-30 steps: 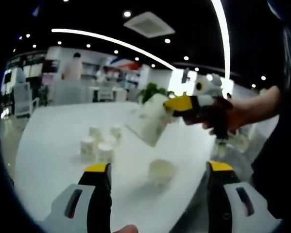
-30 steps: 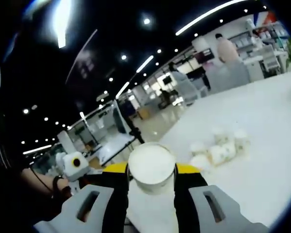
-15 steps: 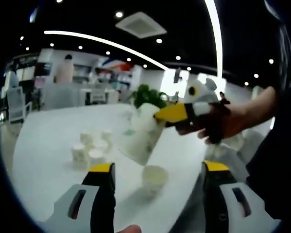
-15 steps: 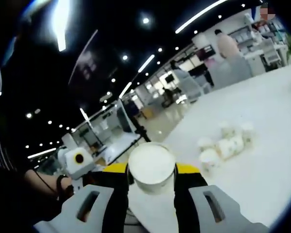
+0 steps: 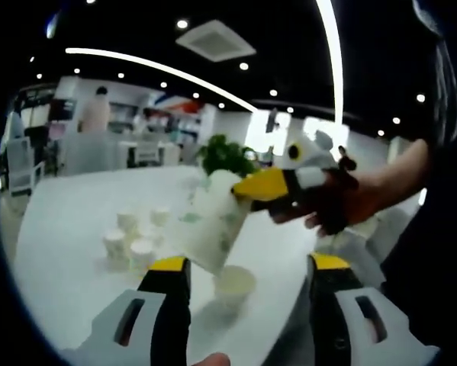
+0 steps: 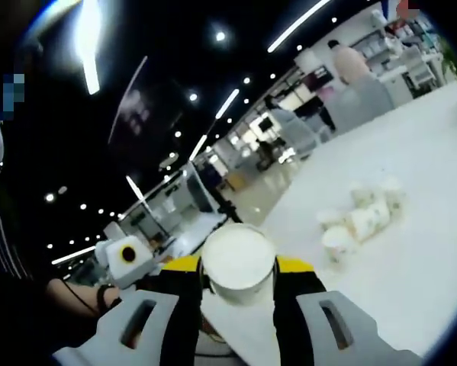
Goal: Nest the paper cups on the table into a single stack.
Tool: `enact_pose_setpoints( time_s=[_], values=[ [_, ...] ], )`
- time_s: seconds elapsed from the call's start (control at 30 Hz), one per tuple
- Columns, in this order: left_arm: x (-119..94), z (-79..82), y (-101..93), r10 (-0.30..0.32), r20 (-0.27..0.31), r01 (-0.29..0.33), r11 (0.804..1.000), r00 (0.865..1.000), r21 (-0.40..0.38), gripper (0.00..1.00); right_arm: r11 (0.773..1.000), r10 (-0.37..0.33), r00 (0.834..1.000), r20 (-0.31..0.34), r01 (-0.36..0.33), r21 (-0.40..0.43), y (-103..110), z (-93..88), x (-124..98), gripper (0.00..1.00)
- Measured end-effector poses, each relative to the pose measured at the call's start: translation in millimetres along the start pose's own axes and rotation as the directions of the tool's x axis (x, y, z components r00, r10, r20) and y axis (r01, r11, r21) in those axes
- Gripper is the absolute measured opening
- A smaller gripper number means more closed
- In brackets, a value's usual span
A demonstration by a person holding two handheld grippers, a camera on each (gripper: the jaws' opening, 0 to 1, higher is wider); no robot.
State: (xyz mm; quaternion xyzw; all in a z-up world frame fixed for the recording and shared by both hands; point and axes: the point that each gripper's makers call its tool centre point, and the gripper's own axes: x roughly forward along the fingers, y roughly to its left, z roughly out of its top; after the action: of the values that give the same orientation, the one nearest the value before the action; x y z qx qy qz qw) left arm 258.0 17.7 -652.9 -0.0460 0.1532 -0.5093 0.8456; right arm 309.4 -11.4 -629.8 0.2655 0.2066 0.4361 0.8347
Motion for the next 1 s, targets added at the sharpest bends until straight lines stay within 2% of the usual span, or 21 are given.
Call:
enact_pose_setpoints(
  time_s=[0.23,0.77,0.87,0.93,1.0],
  values=[
    [-2,5.6,1.6,0.000,0.027,0.000,1.000,1.000,-0.017,0.51,0.999,0.006,1.000,0.022,-0.007,0.040,-1,0.7,-6,0.32],
    [-9,19.2,5.5,-0.014,0.071,0.016,0.999,0.997,-0.036,0.28,0.983,0.062,0.994,0.088,-0.076,0.164,3,0.6,-16,0.33],
    [-10,21.5,5.4,-0.018,0.081,0.021,0.999,0.997,-0.042,0.26,0.980,0.074,0.993,0.096,-0.090,0.178,4,0.1,-17,0.33],
    [-10,23.1,6.7,-0.001,0.089,0.001,1.000,0.996,-0.007,0.27,0.981,0.073,0.993,0.087,-0.088,0.176,2,-3.0,-18,0.33],
    [-10,23.1,6.4,0.000,0.093,0.001,1.000,0.996,-0.011,0.27,0.977,0.078,0.992,0.099,-0.096,0.192,4,-3.7,-18,0.33]
  ],
)
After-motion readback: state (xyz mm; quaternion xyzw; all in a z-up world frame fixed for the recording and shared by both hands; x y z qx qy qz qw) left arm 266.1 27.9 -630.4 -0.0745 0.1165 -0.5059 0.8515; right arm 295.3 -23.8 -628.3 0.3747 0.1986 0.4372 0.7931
